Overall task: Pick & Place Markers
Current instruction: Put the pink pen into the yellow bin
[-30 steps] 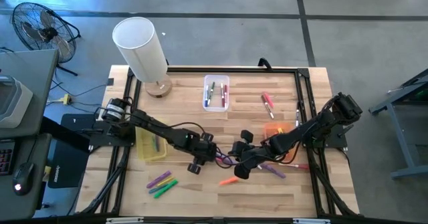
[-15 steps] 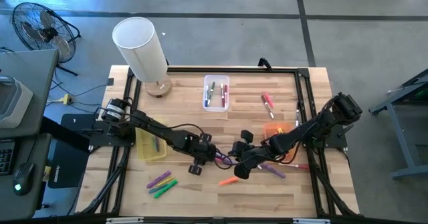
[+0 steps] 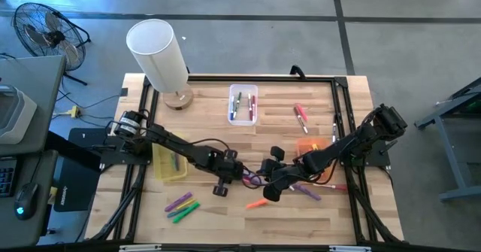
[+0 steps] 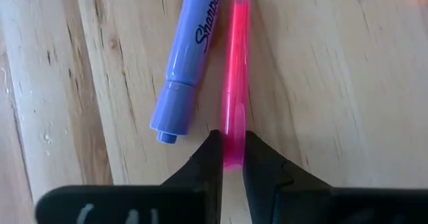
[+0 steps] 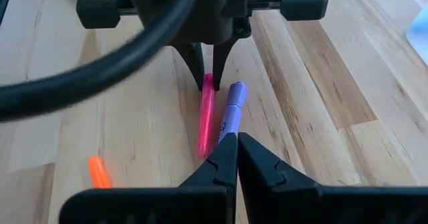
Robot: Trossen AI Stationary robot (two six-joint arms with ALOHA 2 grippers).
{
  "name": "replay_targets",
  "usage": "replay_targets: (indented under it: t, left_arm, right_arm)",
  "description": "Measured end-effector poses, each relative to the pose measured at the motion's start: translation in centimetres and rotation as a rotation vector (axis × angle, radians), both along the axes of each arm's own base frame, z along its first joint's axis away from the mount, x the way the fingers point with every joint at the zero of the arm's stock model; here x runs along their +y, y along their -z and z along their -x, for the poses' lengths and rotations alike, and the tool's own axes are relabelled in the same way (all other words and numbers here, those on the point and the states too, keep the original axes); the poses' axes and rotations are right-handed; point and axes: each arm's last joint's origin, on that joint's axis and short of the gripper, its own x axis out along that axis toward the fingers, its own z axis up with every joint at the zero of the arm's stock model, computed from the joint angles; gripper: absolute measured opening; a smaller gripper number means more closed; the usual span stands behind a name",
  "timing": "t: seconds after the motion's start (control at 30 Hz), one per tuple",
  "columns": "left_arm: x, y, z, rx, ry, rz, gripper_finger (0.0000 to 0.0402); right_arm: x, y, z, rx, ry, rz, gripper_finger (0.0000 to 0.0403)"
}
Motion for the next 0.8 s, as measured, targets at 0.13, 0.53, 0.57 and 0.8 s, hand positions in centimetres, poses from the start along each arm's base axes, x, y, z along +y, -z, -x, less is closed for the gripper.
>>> replay_targets:
  t: [0.13, 0.53, 0.57, 0.8]
  left_arm:
    - [0.1, -0.5, 0.5, 0.033, -0.01, 0.031, 0.003]
    - [1.0, -6.6, 4.1, 0.059, -0.111, 0.077, 0.003]
    - [1.3, -7.2, 5.0, 0.077, -0.147, 0.066, 0.003]
    - [3.0, -10.4, 12.3, 0.042, -0.457, 0.078, 0.0029]
  right_arm:
    - [0.0, 0.0, 0.0, 0.0, 0.0, 0.0, 0.0002]
    - [0.0, 0.0, 0.0, 0.001, -0.002, -0.005, 0.0001]
    - [0.1, 0.0, 0.0, 0.001, -0.002, -0.005, 0.0002]
    - [0.5, 0.0, 0.2, -0.004, -0.011, -0.007, 0.0002]
